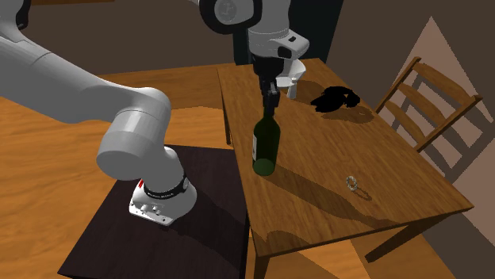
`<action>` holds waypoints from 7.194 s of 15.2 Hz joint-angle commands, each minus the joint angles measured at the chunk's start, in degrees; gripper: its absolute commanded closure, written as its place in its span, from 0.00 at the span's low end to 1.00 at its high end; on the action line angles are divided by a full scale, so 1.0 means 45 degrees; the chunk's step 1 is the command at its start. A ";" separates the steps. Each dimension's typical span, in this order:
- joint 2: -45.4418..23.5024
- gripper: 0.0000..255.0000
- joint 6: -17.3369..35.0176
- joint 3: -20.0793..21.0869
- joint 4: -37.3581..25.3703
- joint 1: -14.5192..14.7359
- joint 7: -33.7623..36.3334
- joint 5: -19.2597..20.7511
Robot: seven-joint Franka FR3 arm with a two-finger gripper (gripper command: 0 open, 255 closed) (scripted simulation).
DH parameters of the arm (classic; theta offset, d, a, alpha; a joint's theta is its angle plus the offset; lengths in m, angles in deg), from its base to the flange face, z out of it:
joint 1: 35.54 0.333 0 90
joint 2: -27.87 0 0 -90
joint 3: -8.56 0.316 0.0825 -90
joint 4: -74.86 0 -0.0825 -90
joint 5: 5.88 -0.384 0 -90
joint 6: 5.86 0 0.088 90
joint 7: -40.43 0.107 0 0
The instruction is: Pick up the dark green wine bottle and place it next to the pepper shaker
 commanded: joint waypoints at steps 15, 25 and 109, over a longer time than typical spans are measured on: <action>0.0153 1.00 -0.2429 -0.0454 -0.2273 -0.0197 0.0066 0.0433; -0.0114 1.00 -0.4020 -0.0701 -0.4130 -0.0333 0.0128 0.0688; -1.4288 1.00 -0.7516 0.7863 -1.9619 0.4055 1.2816 0.7186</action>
